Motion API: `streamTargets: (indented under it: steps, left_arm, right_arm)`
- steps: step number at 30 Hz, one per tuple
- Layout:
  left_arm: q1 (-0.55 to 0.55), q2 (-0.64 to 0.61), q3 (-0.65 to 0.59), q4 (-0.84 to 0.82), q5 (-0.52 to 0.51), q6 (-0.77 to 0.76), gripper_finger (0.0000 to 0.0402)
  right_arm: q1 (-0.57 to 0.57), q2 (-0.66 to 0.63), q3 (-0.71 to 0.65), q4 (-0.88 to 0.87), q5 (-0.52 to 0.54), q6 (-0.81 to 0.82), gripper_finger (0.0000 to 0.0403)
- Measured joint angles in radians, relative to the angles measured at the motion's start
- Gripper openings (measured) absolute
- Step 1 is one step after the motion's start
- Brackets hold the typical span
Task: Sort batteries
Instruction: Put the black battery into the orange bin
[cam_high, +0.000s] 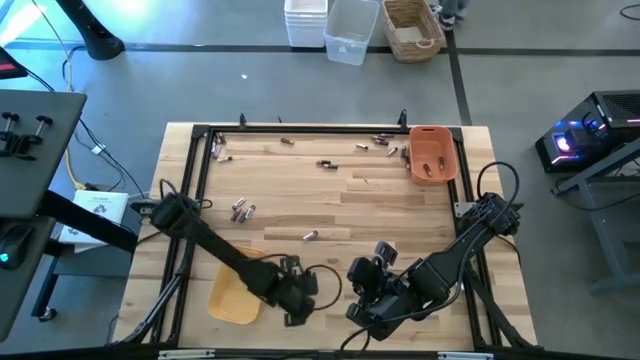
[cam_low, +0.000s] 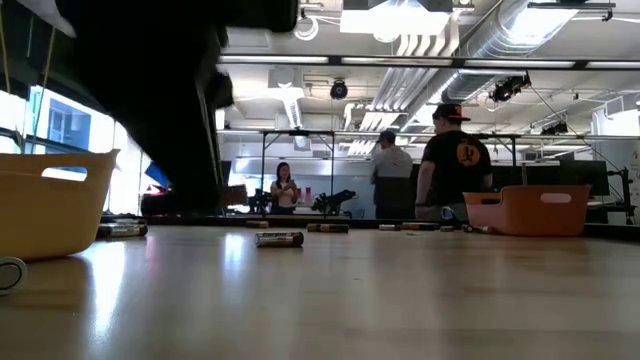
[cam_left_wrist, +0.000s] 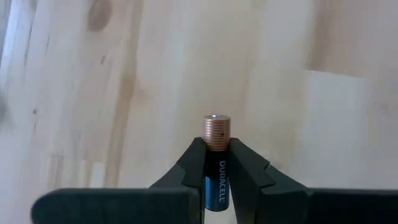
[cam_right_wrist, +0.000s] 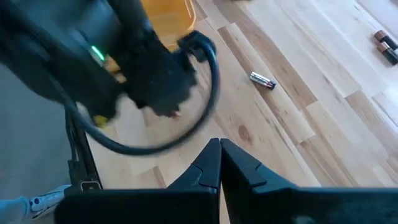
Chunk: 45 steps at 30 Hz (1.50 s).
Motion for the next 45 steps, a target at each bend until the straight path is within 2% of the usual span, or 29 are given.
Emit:
streamTargets:
  steps: [3, 7, 11, 15, 19, 24, 27, 31, 42, 45]
  left_arm:
    - [0.002, -0.051, 0.001, -0.004, 0.004, 0.043, 0.0031]
    - [0.010, -0.160, 0.002, -0.028, -0.016, 0.075, 0.0031]
    - [-0.022, -0.302, 0.003, -0.154, -0.048, 0.058, 0.0031]
    - [-0.094, -0.440, 0.002, -0.326, -0.103, -0.029, 0.0031]
    - [-0.204, -0.503, -0.076, -0.453, -0.064, -0.171, 0.0031]
    - [-0.341, -0.528, -0.298, -0.351, 0.051, -0.319, 0.0031]
    - [-0.364, -0.534, -0.398, -0.265, 0.081, -0.339, 0.0031]
    - [-0.350, -0.553, -0.451, -0.219, 0.025, -0.299, 0.0031]
    - [-0.318, -0.656, -0.560, -0.181, -0.013, -0.144, 0.0031]
    - [-0.318, -0.725, -0.578, -0.184, -0.074, -0.137, 0.0031]
  right_arm:
    - [-0.006, -0.019, 0.000, -0.001, 0.017, 0.003, 0.0000]
    - [-0.013, -0.061, 0.000, 0.000, 0.089, -0.004, 0.0000]
    - [-0.047, -0.094, 0.000, 0.001, 0.113, -0.021, 0.0000]
    - [-0.099, -0.097, 0.000, 0.038, 0.066, -0.105, 0.0000]
    - [-0.159, -0.081, 0.000, 0.110, -0.043, -0.233, 0.0000]
    - [-0.235, -0.081, 0.000, 0.184, -0.109, -0.325, 0.0000]
    - [-0.281, -0.081, 0.000, 0.225, -0.173, -0.360, 0.0000]
    - [-0.333, -0.081, 0.000, 0.267, -0.239, -0.375, 0.0000]
    - [-0.401, -0.081, 0.000, 0.287, -0.272, -0.298, 0.0000]
    - [-0.401, -0.081, 0.000, 0.286, -0.274, -0.270, 0.0000]
